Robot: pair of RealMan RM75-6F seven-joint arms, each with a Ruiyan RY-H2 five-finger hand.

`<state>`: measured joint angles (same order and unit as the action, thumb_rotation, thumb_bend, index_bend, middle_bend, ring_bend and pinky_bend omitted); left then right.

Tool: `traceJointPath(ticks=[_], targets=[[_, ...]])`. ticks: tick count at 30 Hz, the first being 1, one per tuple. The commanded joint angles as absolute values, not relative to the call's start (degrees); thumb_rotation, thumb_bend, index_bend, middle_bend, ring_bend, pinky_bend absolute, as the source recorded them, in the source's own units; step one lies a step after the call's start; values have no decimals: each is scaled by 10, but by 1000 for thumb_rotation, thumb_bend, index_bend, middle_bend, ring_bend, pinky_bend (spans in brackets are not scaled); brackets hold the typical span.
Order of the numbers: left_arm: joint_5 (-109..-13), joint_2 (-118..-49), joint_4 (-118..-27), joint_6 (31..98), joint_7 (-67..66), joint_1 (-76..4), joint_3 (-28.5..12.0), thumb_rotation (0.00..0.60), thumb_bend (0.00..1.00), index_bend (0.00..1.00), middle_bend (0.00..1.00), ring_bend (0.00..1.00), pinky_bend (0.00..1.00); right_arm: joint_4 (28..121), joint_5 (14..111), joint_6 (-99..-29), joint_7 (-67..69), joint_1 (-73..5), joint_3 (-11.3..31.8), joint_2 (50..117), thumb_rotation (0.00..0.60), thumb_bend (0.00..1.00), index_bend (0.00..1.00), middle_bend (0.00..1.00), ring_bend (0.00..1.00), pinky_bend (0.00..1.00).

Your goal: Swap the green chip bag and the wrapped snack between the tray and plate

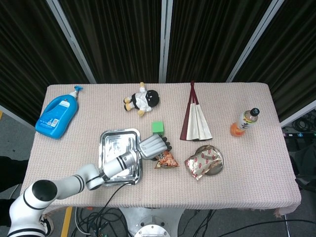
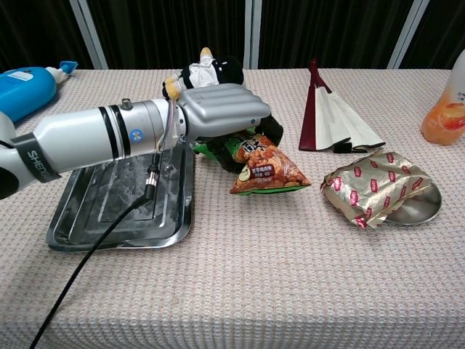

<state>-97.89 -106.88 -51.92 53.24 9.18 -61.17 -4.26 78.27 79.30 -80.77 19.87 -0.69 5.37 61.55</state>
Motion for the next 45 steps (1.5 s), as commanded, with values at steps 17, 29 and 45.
traceJointPath(ticks=[17,29,45], targets=[[-983,-1133,-343,560,171,-641,-14,600,300,251,300,239,393,787,788,-801,193,-6,55,613,600,5,0,0,0,0],[-978,-1066,-416,589,138,-608,10,600,221,52,104,74,238,795,799,-802,186,-8,53,607,600,5,0,0,0,0],[-832,-722,-834,671,-96,-397,39,600,172,54,112,74,232,855,887,-742,85,-83,30,591,600,5,0,0,0,0]])
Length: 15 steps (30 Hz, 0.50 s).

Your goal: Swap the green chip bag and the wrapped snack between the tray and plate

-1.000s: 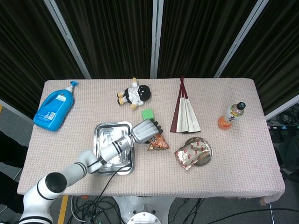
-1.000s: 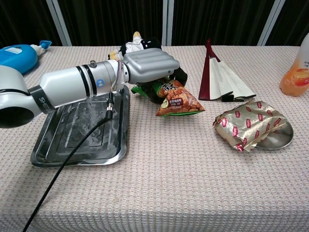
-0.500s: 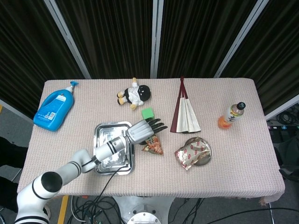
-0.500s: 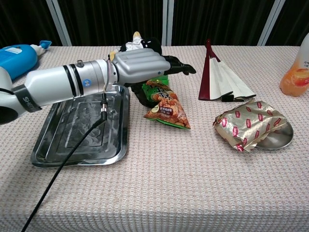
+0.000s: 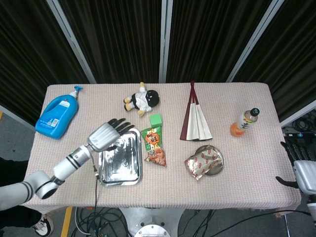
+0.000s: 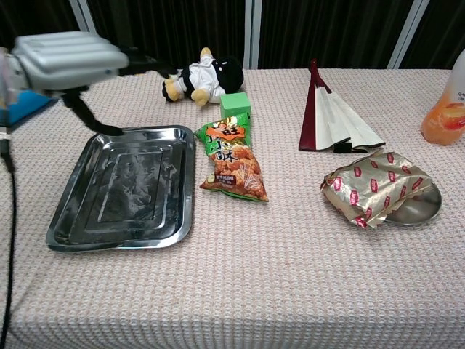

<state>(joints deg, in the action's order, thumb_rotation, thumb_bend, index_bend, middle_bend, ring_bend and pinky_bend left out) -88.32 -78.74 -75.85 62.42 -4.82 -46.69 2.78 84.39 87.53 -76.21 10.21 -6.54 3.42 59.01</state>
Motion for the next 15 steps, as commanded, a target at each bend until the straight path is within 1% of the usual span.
traceJointPath(ticks=[1,4,6,11,15], targets=[[-824,-714,-845,682,-100,-383,41,600,165,56,124,75,233,856,888,-732,80,-89,29,593,600,6,0,0,0,0],[-796,-706,-875,727,-102,-326,50,600,149,63,160,75,237,854,892,-695,68,-113,24,600,600,8,0,0,0,0],[-787,-711,-881,761,-94,-287,56,600,144,67,161,75,237,854,901,-672,57,-134,23,604,600,8,0,0,0,0],[-793,-732,-873,832,-84,-215,69,600,141,83,161,75,235,866,933,-624,24,-192,29,607,600,9,0,0,0,0],[-814,-748,-854,876,-75,-172,74,600,141,84,160,75,232,866,946,-567,7,-246,32,623,600,11,0,0,0,0]])
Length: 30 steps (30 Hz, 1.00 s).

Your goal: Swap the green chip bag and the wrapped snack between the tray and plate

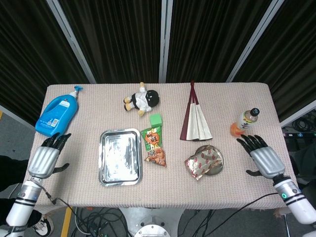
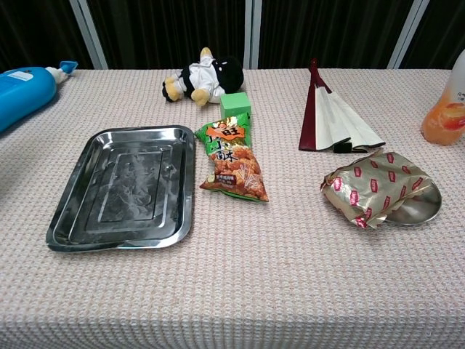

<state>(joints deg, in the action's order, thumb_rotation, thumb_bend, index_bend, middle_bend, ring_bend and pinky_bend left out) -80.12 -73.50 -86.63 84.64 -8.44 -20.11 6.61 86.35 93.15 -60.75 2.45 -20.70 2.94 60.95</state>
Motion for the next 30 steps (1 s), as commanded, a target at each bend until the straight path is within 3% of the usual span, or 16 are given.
traceJointPath(ticks=[1,9,16,19,21,30], targets=[[-818,-749,-851,883,-70,-166,74,600,140,85,160,75,232,866,948,-556,4,-255,32,628,600,12,0,0,0,0],[-839,-744,-841,911,-47,-132,58,600,141,85,161,75,225,844,929,-484,-24,-310,29,686,600,24,0,0,0,0],[-844,-737,-829,912,-31,-117,44,600,141,89,161,75,222,812,908,-463,-42,-338,32,741,600,46,0,6,0,0],[-846,-736,-824,908,-24,-112,40,600,142,89,161,75,222,802,907,-466,-43,-345,31,759,600,58,0,52,0,16],[-847,-736,-820,902,-17,-108,39,600,142,89,161,75,223,799,905,-465,-33,-349,29,768,600,61,8,113,13,80],[-853,-741,-802,890,1,-98,28,600,142,89,160,75,224,779,909,-481,-38,-357,16,792,600,113,324,360,256,319]])
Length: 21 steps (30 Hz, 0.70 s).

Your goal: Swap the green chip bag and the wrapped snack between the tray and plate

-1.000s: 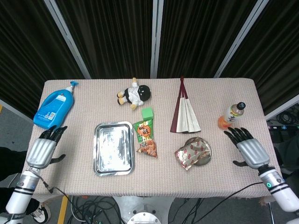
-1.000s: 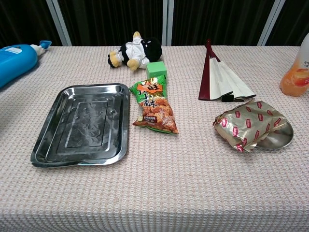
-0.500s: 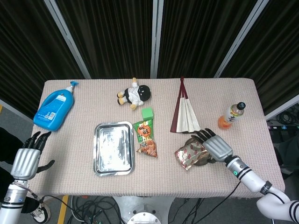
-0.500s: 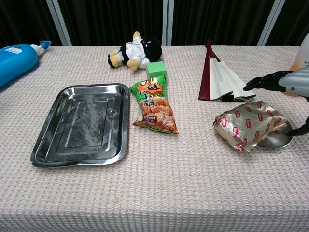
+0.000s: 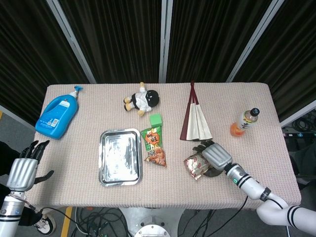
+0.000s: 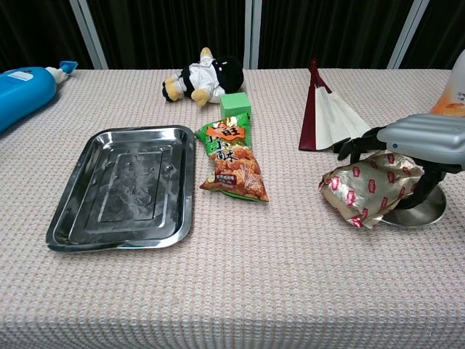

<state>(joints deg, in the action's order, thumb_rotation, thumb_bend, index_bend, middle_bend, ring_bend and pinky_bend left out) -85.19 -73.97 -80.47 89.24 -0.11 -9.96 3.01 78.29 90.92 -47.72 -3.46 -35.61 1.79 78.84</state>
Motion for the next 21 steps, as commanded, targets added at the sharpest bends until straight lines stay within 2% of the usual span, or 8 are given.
traceJointPath(ticks=[1,5,7,14,21], targets=[[-853,-741,-800,889,3,-97,27,600,142,89,160,75,224,776,910,-487,-39,-356,15,796,600,124,361,391,286,351],[-852,-744,-793,882,13,-96,19,600,143,101,160,75,224,759,921,-537,-33,-347,19,810,600,163,516,501,399,477],[-849,-748,-785,874,17,-100,12,600,142,101,160,75,224,755,925,-552,-29,-346,21,809,600,177,560,529,430,512],[-858,-740,-792,887,18,-82,14,600,142,101,160,75,224,802,933,-578,-20,-355,31,780,600,191,582,541,447,527],[-856,-741,-786,882,24,-75,8,600,143,101,160,75,224,879,930,-535,-40,-395,40,787,600,191,585,542,447,528]])
